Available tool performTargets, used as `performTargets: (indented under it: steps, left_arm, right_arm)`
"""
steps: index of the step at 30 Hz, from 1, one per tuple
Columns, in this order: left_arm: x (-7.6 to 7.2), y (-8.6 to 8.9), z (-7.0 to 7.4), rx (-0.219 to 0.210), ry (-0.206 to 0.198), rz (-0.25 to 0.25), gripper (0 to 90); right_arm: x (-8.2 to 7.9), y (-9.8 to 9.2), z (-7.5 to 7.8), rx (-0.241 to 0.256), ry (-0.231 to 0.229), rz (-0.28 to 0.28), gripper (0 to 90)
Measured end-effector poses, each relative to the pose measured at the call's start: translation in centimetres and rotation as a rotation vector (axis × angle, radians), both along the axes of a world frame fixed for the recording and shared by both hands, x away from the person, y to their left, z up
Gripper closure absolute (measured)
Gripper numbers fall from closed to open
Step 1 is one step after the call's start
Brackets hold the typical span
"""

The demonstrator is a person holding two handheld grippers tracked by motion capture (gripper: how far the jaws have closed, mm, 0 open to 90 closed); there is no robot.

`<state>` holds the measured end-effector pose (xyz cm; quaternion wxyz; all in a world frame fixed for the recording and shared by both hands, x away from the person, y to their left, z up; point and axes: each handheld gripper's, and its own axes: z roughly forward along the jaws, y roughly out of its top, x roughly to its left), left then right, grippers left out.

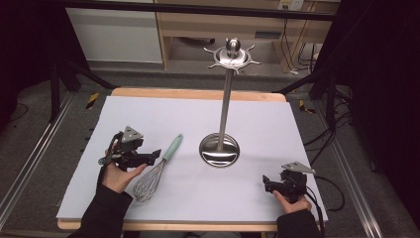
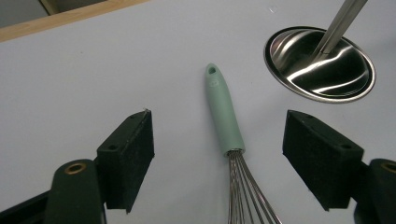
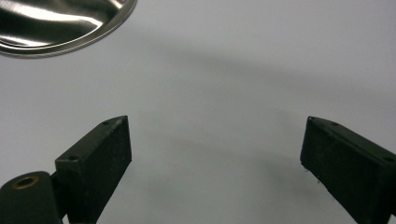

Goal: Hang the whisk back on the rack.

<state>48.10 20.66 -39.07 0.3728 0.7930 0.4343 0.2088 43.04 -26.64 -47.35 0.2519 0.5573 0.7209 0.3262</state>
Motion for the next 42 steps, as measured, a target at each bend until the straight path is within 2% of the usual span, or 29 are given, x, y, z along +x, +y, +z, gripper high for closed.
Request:
performTargets:
  steps: [8, 19, 21, 29, 42]
  left_arm:
    - [0.7, -0.8, -0.1, 0.053, 0.029, -0.014, 24.1]
    - [1.9, -2.2, -0.4, 0.080, 0.071, -0.040, 25.9]
    - [2.1, -2.5, -0.3, 0.095, 0.083, -0.051, 26.3]
    - [2.8, -3.4, -0.3, 0.090, 0.111, -0.056, 29.7]
    - [3.9, -4.0, -1.4, 0.115, 0.191, -0.066, 35.2]
  right_arm:
    - [-0.1, 0.0, 0.0, 0.000, -0.003, 0.002, 9.2]
    - [-0.1, 0.2, 0.0, 0.008, 0.000, 0.005, 9.2]
    - [-0.1, 0.2, 0.1, 0.005, -0.002, 0.009, 9.2]
    - [-0.1, 0.2, 0.1, -0.002, -0.005, 0.017, 9.2]
    - [-0.1, 0.3, 0.0, -0.003, 0.000, 0.022, 9.3]
